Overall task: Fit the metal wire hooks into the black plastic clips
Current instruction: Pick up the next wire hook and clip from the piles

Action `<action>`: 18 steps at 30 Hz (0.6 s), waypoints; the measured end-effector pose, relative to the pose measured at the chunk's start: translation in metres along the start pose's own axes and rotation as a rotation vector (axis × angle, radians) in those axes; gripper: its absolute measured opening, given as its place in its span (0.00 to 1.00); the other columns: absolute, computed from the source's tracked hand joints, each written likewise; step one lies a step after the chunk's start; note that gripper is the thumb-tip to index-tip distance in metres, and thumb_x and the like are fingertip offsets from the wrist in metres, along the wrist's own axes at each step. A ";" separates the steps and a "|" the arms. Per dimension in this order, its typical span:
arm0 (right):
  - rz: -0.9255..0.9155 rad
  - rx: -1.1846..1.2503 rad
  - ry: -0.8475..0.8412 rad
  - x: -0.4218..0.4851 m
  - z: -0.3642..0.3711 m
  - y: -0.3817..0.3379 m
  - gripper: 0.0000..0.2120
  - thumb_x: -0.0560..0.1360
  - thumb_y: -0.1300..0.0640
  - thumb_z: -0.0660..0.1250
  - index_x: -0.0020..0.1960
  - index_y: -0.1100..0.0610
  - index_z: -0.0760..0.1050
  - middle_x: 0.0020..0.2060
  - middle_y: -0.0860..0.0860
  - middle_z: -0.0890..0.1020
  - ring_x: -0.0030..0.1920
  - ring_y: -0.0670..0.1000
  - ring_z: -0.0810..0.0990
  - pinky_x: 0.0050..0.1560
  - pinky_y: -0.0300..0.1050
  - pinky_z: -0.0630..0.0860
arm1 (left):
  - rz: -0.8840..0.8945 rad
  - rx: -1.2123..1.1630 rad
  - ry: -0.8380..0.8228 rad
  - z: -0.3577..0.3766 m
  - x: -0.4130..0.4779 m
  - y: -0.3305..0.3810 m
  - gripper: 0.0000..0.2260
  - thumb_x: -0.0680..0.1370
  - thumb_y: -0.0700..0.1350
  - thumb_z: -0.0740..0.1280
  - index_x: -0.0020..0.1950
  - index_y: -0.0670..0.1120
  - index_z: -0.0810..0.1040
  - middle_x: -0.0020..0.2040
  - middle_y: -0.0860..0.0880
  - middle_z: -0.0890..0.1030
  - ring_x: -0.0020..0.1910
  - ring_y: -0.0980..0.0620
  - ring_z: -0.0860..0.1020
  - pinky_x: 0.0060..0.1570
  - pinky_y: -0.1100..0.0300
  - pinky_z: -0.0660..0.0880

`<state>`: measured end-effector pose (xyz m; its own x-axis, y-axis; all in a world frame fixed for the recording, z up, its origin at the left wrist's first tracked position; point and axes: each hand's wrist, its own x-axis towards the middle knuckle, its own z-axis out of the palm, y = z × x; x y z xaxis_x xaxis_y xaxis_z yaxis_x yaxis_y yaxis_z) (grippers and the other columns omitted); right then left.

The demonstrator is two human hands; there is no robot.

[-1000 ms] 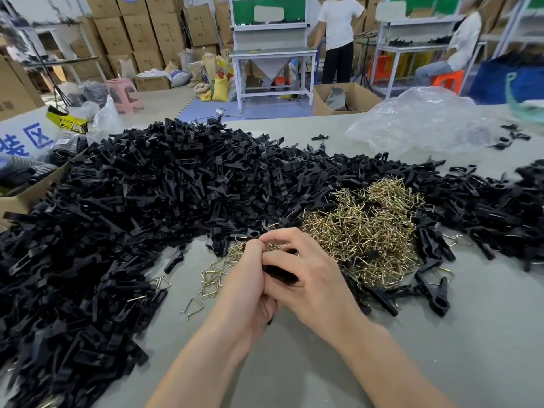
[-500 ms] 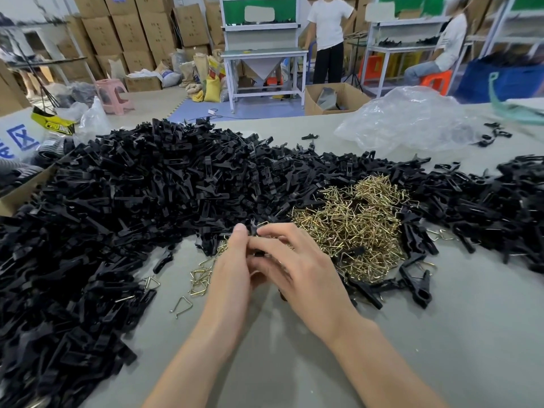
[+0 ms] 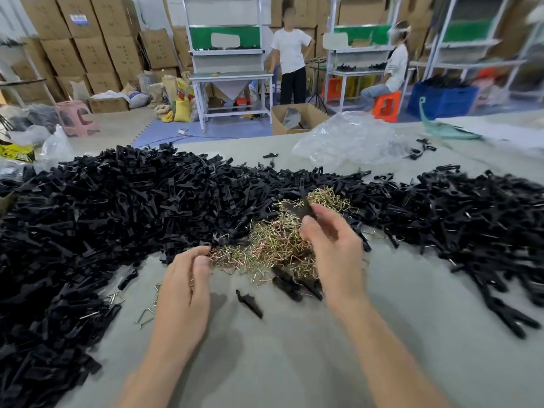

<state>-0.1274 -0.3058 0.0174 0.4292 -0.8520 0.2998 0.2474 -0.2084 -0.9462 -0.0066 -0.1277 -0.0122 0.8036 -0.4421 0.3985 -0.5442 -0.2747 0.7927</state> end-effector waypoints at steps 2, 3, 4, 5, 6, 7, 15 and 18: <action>0.040 0.221 0.211 0.037 -0.037 -0.019 0.13 0.79 0.64 0.70 0.62 0.54 0.78 0.45 0.48 0.85 0.43 0.43 0.84 0.49 0.34 0.79 | -0.008 0.029 -0.019 0.000 -0.001 0.002 0.11 0.84 0.53 0.54 0.64 0.58 0.72 0.56 0.60 0.78 0.57 0.60 0.75 0.60 0.49 0.74; 0.056 0.340 0.326 0.055 -0.055 -0.029 0.18 0.78 0.66 0.70 0.68 0.58 0.75 0.47 0.52 0.84 0.43 0.44 0.84 0.53 0.37 0.80 | -0.017 0.045 -0.030 0.000 -0.002 0.004 0.12 0.84 0.52 0.55 0.65 0.57 0.72 0.56 0.58 0.78 0.58 0.59 0.76 0.61 0.48 0.74; 0.073 0.428 0.431 0.073 -0.073 -0.037 0.26 0.79 0.66 0.69 0.74 0.59 0.68 0.52 0.54 0.82 0.44 0.45 0.84 0.58 0.40 0.79 | -0.024 0.062 -0.036 0.000 -0.002 0.004 0.12 0.85 0.52 0.55 0.66 0.55 0.72 0.57 0.57 0.78 0.58 0.57 0.76 0.61 0.48 0.74; 0.101 0.468 0.521 0.085 -0.087 -0.043 0.32 0.79 0.66 0.69 0.79 0.58 0.60 0.57 0.55 0.79 0.47 0.46 0.84 0.62 0.42 0.77 | -0.032 0.088 -0.039 0.000 -0.002 0.004 0.13 0.84 0.51 0.56 0.67 0.54 0.73 0.58 0.56 0.79 0.58 0.55 0.76 0.61 0.47 0.74; 0.134 0.475 0.588 0.091 -0.098 -0.045 0.37 0.79 0.64 0.69 0.81 0.56 0.54 0.60 0.54 0.78 0.51 0.47 0.84 0.65 0.42 0.75 | -0.035 0.123 -0.042 0.000 -0.001 0.004 0.13 0.84 0.50 0.57 0.67 0.52 0.73 0.58 0.54 0.79 0.58 0.54 0.76 0.61 0.48 0.74; 0.158 0.471 0.624 0.091 -0.104 -0.046 0.38 0.79 0.64 0.68 0.82 0.54 0.51 0.58 0.52 0.79 0.53 0.48 0.84 0.63 0.40 0.76 | -0.036 0.167 -0.049 0.000 0.000 0.005 0.13 0.84 0.49 0.57 0.67 0.50 0.74 0.59 0.53 0.78 0.58 0.54 0.76 0.62 0.48 0.74; -0.001 0.194 0.296 0.014 -0.033 -0.016 0.19 0.81 0.69 0.58 0.65 0.49 0.71 0.53 0.51 0.80 0.44 0.48 0.86 0.47 0.38 0.81 | -0.012 0.697 -0.140 -0.011 -0.002 -0.009 0.16 0.80 0.50 0.66 0.65 0.46 0.77 0.60 0.44 0.76 0.62 0.42 0.74 0.64 0.44 0.67; -0.066 0.068 0.041 -0.006 0.016 -0.015 0.19 0.82 0.65 0.58 0.63 0.44 0.73 0.51 0.42 0.80 0.46 0.47 0.85 0.47 0.40 0.82 | -0.060 0.753 -0.126 -0.014 0.003 -0.015 0.15 0.81 0.50 0.64 0.64 0.46 0.79 0.58 0.44 0.78 0.60 0.41 0.74 0.62 0.47 0.67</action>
<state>-0.1197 -0.2896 0.0316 0.3744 -0.8566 0.3551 0.3329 -0.2333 -0.9137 0.0074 -0.1131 -0.0162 0.8283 -0.4892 0.2732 -0.5536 -0.7895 0.2649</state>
